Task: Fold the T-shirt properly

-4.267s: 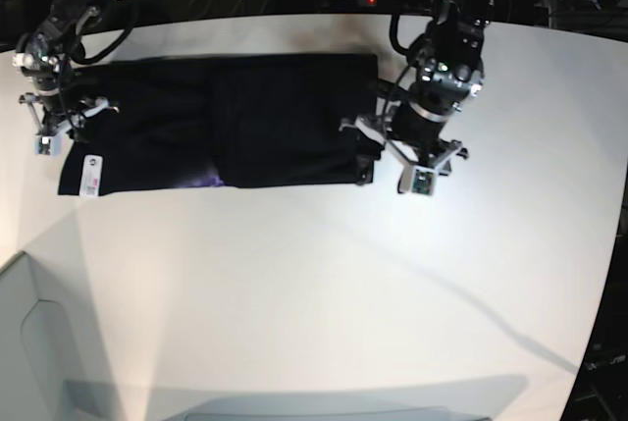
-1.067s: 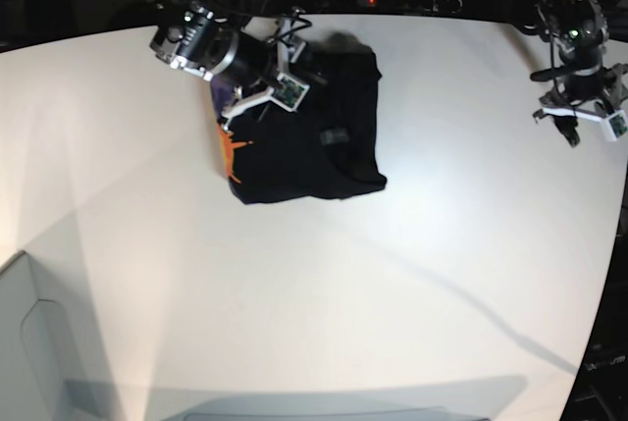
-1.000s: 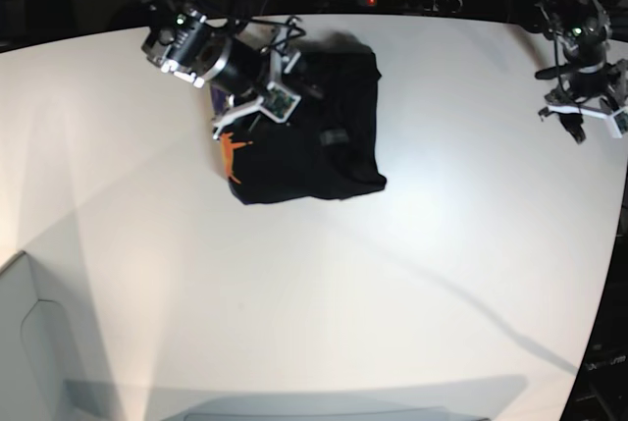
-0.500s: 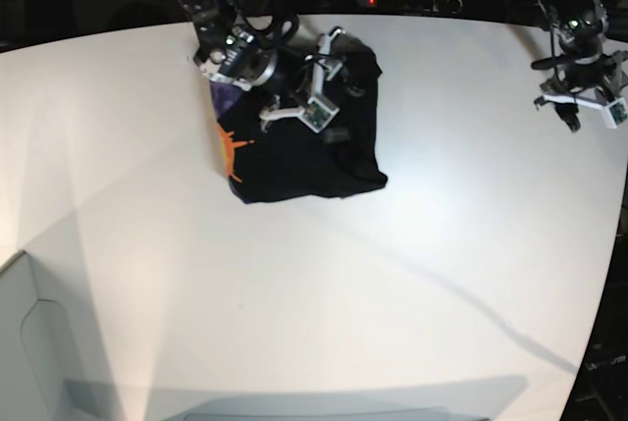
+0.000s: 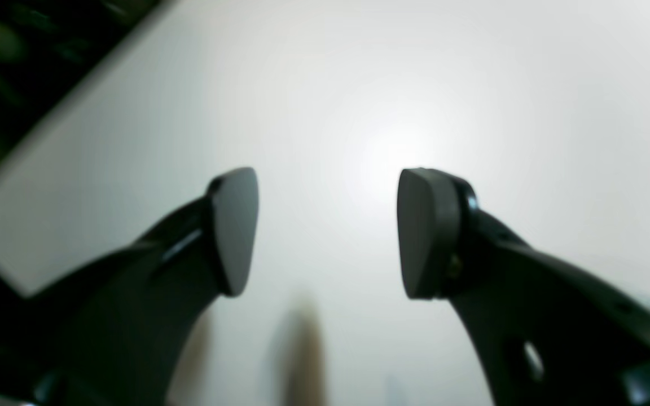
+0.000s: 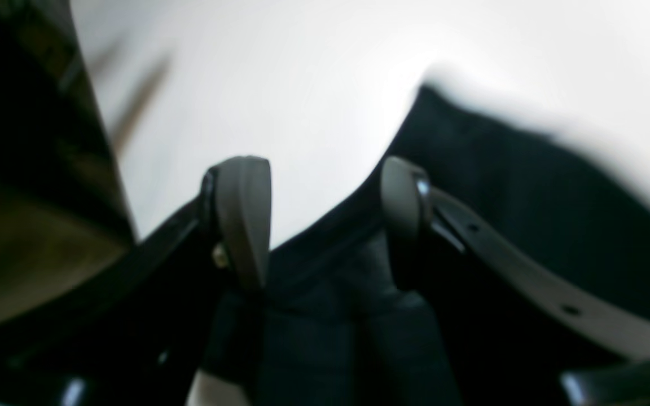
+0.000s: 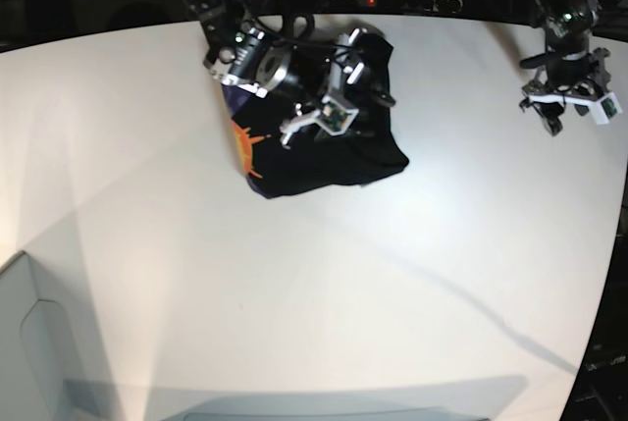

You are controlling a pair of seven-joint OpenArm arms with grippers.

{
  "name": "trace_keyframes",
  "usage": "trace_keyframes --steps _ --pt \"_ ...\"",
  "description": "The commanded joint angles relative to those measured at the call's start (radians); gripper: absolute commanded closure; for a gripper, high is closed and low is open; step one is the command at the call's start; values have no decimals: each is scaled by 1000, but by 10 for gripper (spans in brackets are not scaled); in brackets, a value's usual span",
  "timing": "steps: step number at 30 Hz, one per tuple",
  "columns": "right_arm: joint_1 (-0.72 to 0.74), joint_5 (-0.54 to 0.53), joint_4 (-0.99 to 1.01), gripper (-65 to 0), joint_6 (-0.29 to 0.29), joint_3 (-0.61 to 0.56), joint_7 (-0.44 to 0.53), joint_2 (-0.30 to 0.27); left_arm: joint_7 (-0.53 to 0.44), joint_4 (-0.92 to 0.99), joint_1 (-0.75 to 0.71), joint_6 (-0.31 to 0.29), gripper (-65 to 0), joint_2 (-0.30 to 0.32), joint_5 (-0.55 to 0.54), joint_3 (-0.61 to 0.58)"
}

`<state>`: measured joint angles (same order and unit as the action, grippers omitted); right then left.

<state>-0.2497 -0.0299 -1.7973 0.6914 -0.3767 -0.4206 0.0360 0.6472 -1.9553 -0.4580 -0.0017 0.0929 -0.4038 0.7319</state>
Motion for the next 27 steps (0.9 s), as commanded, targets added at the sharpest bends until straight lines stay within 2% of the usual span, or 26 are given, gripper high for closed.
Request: trace_keyframes --steps 1,5,8,12,14,23,25,27 --pt "5 -12 -37 -322 7 18 21 5 -19 -23 -6 2 -387 0 -36 -18" --pt "-3 -14 -117 -322 7 164 21 5 58 -26 -18 2 -472 -9 -172 -148" --pt "-3 -14 -140 -322 7 295 21 3 70 -19 -15 2 -503 -11 -232 -265" --pt "-1 -14 -143 -323 7 447 21 2 67 -6 -6 12 -504 -11 -238 -441" --pt "0 -14 -143 -323 7 491 19 0 67 27 15 12 -504 -11 -238 -493" --pt "2 -14 -141 -323 7 601 19 0 75 170 83 6 -501 -3 -240 -622" --pt "5 -14 -141 -323 7 617 19 0 75 193 86 6 -455 -2 -240 -648" --pt "6 -14 -141 -321 7 617 19 2 72 215 106 6 -326 -2 -240 -661"
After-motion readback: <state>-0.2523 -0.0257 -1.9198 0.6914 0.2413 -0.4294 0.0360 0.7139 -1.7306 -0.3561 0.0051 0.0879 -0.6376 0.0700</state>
